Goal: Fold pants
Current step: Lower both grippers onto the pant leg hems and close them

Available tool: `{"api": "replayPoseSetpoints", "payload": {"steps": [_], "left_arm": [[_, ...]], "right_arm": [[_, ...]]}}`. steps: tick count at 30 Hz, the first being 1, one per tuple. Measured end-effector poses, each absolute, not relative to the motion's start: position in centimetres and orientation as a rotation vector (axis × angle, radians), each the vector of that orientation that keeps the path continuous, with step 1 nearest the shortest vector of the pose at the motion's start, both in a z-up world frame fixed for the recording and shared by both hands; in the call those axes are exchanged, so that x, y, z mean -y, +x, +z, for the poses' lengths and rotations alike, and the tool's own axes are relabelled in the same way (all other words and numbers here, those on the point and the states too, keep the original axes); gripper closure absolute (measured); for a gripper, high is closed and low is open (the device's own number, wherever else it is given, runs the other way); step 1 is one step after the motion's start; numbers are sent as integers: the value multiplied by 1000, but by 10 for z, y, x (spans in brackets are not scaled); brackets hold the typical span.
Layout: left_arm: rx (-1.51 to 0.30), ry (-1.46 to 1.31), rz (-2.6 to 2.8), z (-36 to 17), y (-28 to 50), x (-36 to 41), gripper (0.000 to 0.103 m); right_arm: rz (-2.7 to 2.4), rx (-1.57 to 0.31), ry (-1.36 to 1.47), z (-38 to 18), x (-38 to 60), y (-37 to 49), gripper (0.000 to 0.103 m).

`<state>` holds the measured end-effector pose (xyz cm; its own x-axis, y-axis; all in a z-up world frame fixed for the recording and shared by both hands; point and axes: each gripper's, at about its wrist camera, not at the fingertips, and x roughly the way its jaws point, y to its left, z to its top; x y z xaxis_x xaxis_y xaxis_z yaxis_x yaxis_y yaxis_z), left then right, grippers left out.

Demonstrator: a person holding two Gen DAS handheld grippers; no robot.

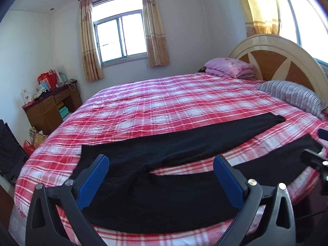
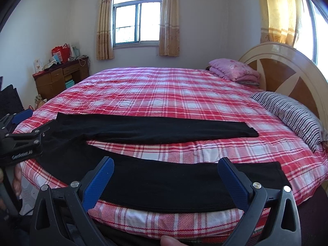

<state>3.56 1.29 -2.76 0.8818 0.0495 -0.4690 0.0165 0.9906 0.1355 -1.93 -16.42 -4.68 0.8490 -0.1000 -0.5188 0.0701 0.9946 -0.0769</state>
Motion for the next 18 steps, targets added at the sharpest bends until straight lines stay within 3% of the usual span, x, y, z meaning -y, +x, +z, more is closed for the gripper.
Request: {"api": "replayPoseSetpoints", "payload": {"steps": [4,11,15,18], "left_arm": [[-554,188,93,-49,83,-50,0],[-712,152,267,-91,183,-181,2],[-807,76,245,-107,218,-222,26],[-869,-7,210,-122,243,-241,38]], "right_arm": [[-102,-558,-51,-63,183,5,1],[-111,-628,54,-86,238,62,1],[-145,-682,43,-93,266,91,1],[-175,-716,48,-98,292,110,2]]}}
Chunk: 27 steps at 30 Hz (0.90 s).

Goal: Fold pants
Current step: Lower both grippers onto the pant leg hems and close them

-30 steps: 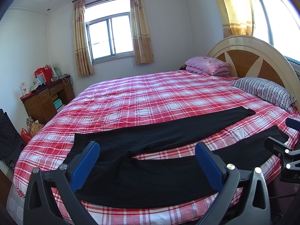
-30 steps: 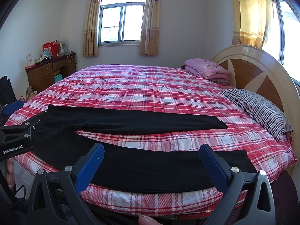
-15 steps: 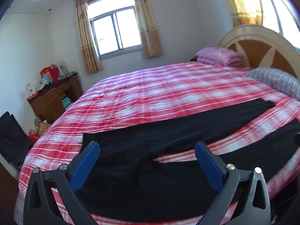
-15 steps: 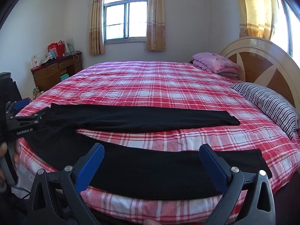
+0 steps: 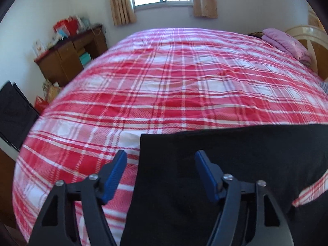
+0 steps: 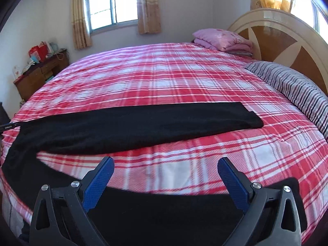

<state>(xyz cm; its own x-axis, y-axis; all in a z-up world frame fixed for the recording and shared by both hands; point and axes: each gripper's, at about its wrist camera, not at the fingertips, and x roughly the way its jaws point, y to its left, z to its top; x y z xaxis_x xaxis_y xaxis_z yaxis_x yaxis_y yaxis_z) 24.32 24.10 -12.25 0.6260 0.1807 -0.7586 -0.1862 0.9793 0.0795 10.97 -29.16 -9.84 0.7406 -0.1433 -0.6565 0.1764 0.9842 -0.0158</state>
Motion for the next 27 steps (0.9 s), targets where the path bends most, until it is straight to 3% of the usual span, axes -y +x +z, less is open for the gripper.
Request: {"api": "replayPoseSetpoints", "payload": {"steps": [4,7,11,21,27], "left_arm": [[-970,-47,184,-144,269,-253,55],[-1011,-40,181,-154,280,-258,61],[-1012,-122,154,-159,286,-274,63],[-1009,-128,128,-162,289,-277,63],[-1012,-151,107,-160,292,-279,72]], "right_arm": [[-217,-760,84,-103,333,134,13],[-236,-789,134,-106,365,151,21],[-295,-829,172,-112,401,170,32],[-384,-877,202,-112,469,214,33],[-398,-916,223,-123,505,252,33]]}}
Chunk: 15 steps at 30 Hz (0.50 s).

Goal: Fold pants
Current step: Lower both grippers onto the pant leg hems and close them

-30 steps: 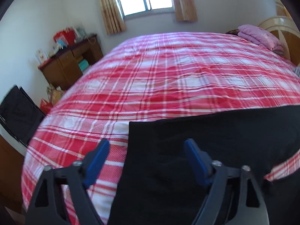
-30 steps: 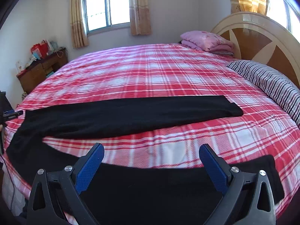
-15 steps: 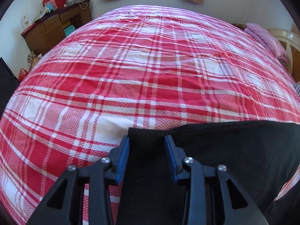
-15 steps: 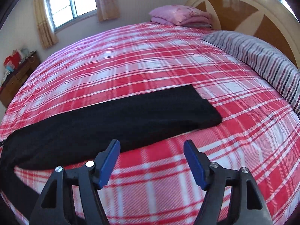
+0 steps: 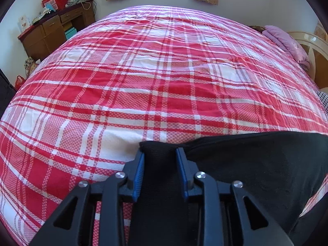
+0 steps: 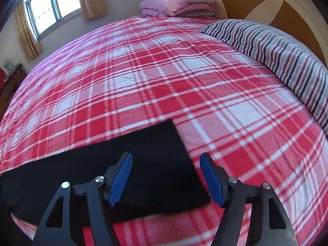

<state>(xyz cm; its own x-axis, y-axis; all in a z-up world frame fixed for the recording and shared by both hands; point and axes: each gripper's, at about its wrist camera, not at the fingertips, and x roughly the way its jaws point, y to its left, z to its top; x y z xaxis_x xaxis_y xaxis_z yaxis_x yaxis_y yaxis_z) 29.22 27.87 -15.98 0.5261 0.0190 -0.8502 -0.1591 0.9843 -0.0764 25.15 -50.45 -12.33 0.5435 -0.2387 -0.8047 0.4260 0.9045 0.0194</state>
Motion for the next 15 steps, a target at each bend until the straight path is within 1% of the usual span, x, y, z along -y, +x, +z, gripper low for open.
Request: {"api": "replayPoseSetpoints", "payload": {"steps": [8,10,11,13,14,15], "left_arm": [[-1028,-161,102,-161,299,-280,72],[-1027,-151,102,-162,300,-278,72],[-1026,-143,103,-162,300,-277,72],[-1022,-129,104,-161,299,-276,73],[-1018,-119,103,-161,298,-275,74],[-1015,-112,97,-161,298,-274,78]], "right_arm": [[-350,-958,270,-139,533,291,33],[-316,-978,281,-145,532,296,38],[-310,-982,271,-148,529,296,42],[-295,-982,227,-149,521,297,57],[-288,-983,214,-148,518,296,67],[-290,-980,210,-148,518,296,80]]}}
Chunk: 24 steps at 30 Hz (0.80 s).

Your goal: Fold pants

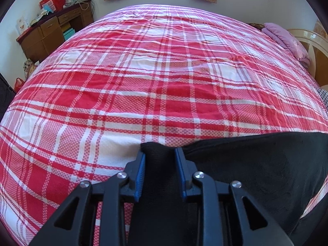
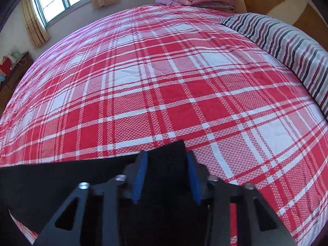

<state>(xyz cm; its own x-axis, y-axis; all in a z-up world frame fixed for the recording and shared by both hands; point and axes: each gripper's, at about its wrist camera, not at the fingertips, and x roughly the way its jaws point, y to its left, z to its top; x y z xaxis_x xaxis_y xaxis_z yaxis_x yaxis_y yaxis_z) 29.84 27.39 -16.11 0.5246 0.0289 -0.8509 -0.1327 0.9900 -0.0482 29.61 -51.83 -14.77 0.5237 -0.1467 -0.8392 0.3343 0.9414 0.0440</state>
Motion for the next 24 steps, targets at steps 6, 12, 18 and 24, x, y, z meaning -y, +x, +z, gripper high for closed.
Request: {"api": "replayPoseSetpoints", "payload": {"steps": [6,12,18,24], "left_arm": [[-989,-40,86,-155,298,-262,89],[-934,-119,71,-142,287,-274,89],[-883,-142,48,-127,276,-273,89],[-826,-151,32,-109,262,-272,89]], "right_arm": [[-271,-939,201,-130,510,288,97],[-231,-848,147,-93,483,266,97],[-220,-773,139,-64,472,232,97],[-209,-721,124,-45,460,194,97]]}}
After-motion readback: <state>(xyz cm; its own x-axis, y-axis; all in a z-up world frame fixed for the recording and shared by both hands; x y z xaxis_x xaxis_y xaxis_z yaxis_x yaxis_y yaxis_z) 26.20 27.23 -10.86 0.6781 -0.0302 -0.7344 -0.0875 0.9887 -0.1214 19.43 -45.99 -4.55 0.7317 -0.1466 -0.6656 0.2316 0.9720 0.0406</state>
